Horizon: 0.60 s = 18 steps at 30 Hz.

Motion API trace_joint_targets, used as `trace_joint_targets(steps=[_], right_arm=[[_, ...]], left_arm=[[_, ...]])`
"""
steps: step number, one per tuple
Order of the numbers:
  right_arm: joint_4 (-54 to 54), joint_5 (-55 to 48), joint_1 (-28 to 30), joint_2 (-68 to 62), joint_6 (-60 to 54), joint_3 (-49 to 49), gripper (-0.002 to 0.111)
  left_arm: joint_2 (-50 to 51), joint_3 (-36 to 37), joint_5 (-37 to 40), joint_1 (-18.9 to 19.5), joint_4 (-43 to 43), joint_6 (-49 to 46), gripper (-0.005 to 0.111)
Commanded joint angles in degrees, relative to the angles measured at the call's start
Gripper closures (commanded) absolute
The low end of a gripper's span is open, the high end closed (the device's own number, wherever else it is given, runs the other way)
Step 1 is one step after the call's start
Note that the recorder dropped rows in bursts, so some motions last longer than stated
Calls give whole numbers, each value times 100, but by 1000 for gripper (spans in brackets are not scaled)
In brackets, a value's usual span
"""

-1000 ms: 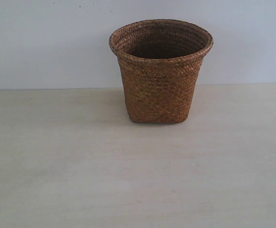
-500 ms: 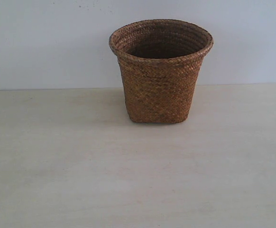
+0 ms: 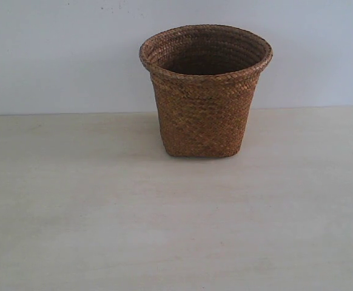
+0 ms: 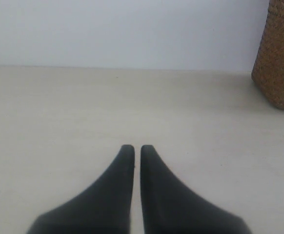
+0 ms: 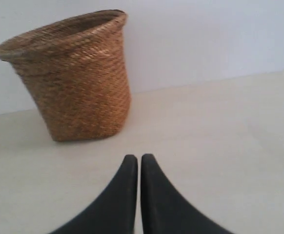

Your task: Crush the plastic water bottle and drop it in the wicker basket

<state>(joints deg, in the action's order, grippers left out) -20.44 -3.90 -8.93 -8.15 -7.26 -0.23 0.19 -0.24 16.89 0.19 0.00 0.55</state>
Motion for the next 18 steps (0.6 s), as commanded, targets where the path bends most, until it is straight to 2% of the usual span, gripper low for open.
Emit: trace_joint_targets(steps=[1, 7, 11, 13, 16, 18], right_arm=[[41, -495, 838, 420, 136, 23, 108], [274, -1013, 1308, 815, 285, 23, 108], [818, -1382, 1308, 815, 624, 23, 108], [1189, -1967, 1297, 815, 672, 10, 108], [1256, -2054, 1269, 815, 726, -56, 108], [1243, -1988, 1005, 815, 545, -45, 108]], left_arm=[[-19, 24, 11, 19, 0, -23, 103], [-19, 24, 11, 19, 0, -23, 103], [-19, 24, 11, 19, 0, -23, 103], [-19, 24, 11, 19, 0, -23, 103], [-19, 24, 11, 19, 0, -23, 103], [-19, 24, 11, 19, 0, -23, 103]])
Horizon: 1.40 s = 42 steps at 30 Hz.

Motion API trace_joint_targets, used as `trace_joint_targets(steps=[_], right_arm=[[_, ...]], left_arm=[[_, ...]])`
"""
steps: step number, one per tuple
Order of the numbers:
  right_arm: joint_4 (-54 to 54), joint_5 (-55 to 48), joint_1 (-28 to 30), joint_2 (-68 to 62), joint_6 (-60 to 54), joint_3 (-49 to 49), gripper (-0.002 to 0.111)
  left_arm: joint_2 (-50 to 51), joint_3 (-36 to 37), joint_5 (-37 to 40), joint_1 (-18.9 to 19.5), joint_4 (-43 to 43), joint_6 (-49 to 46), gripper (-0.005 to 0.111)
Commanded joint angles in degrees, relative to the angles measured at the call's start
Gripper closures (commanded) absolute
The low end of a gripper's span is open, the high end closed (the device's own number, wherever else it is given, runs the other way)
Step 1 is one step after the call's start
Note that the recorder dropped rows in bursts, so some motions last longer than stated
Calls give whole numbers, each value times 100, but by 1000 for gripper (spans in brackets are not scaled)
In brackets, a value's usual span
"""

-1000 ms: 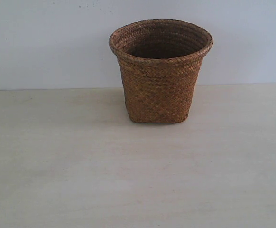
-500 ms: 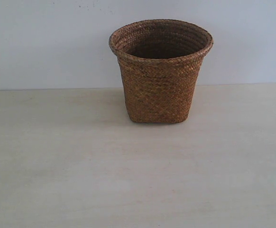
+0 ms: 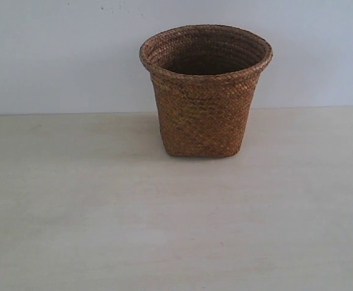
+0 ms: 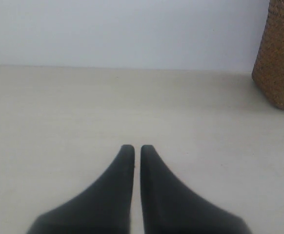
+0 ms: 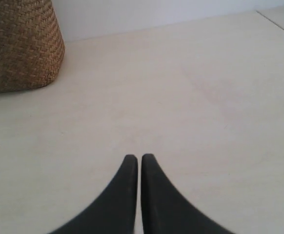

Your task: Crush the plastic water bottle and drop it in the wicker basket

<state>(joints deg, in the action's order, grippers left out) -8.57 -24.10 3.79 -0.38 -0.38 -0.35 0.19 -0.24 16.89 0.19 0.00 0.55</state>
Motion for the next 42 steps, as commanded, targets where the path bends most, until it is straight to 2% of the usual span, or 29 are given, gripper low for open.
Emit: trace_joint_targets(steps=[1, 5, 24, 42], right_arm=[[68, 56, -387, 38, -195, -34, 108], [140, 175, -502, 38, -661, -34, 108], [10, 314, -502, 38, -877, 35, 108], [-2, 252, -502, 38, -460, 35, 108]], left_arm=[[-19, 24, 11, 19, 0, -23, 103], [-19, 24, 11, 19, 0, -23, 103], [-19, 24, 11, 19, 0, -23, 103], [-19, 24, 11, 19, 0, -23, 103]])
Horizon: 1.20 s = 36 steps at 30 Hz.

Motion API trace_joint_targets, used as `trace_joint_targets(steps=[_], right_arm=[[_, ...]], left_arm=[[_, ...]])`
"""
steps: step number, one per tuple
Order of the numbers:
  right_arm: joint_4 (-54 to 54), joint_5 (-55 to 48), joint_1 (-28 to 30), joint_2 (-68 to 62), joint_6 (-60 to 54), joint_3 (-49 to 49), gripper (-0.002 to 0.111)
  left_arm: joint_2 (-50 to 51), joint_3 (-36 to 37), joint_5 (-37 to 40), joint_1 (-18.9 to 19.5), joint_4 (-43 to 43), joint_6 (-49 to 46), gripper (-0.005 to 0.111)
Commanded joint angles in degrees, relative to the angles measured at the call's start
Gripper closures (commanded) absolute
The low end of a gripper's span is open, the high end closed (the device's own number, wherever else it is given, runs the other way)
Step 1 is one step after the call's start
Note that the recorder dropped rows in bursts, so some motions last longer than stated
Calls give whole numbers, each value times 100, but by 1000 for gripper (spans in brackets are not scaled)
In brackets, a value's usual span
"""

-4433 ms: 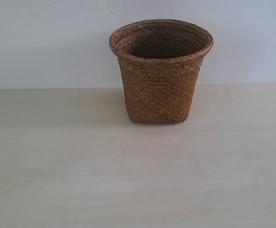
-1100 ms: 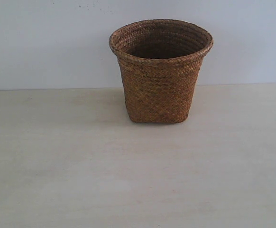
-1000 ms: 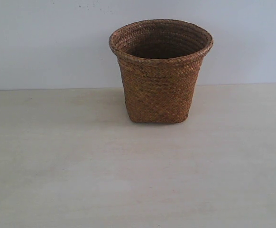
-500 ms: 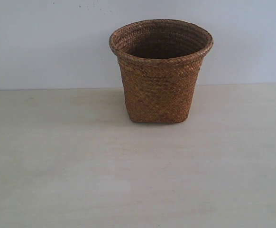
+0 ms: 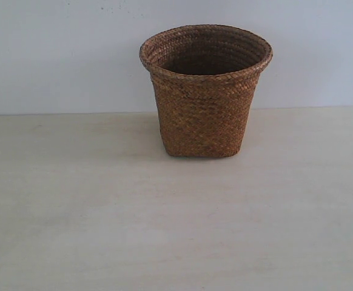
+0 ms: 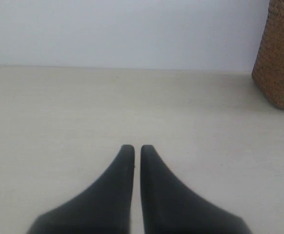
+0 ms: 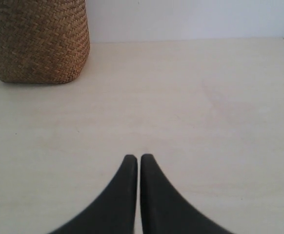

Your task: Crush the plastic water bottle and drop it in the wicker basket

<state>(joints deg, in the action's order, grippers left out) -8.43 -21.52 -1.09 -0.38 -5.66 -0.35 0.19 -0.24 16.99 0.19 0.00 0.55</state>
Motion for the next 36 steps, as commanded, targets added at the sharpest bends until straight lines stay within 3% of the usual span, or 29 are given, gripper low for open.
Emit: trace_joint_targets(steps=[1, 36], right_arm=[[-17, -6, -14, 38, 79, 35, 108], [-17, -17, -14, 38, 402, 35, 108]], left_arm=[[-19, 24, 0, 19, 0, -23, 103], [-19, 24, 0, 19, 0, -23, 103]])
